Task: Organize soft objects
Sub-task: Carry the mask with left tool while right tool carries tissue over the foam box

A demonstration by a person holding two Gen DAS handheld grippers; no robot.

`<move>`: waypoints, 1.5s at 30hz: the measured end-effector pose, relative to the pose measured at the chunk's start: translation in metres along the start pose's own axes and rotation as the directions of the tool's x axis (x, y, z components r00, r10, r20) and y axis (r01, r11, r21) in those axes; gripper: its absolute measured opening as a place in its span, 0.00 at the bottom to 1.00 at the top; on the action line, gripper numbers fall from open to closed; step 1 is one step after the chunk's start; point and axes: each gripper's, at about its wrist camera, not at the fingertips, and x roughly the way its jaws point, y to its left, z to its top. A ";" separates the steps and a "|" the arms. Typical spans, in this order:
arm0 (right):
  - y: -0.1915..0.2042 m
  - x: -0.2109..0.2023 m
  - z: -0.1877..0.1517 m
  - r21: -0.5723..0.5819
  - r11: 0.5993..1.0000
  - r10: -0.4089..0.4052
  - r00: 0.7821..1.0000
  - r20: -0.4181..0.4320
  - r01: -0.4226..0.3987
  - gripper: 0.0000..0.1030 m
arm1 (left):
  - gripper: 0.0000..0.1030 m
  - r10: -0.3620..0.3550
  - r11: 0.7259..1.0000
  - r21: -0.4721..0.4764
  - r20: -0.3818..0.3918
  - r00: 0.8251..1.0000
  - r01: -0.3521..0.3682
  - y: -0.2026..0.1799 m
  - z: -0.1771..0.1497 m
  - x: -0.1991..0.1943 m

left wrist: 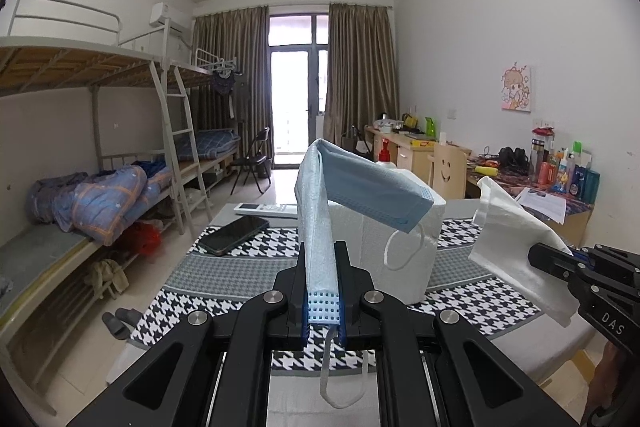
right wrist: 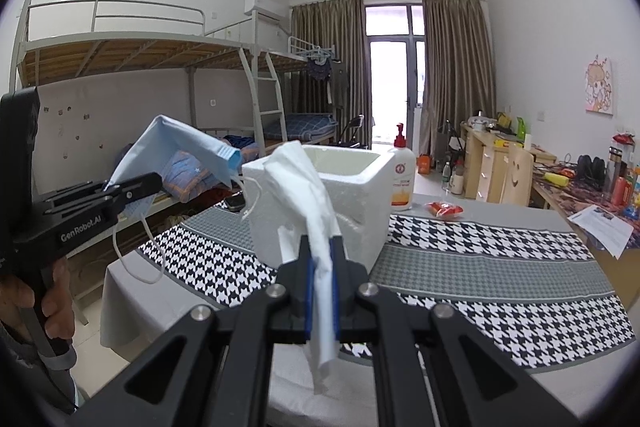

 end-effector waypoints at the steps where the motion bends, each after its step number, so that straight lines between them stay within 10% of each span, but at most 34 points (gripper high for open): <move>1: 0.000 0.002 0.003 0.000 1.000 -0.001 1.000 0.000 0.001 0.10 | 0.10 -0.001 1.000 0.003 0.002 1.000 0.001 0.000 0.001 0.001; 45: -0.027 0.057 0.077 0.000 1.000 -0.014 1.000 0.021 0.014 0.10 | 0.10 -0.004 1.000 0.029 0.023 1.000 0.003 0.004 0.070 0.069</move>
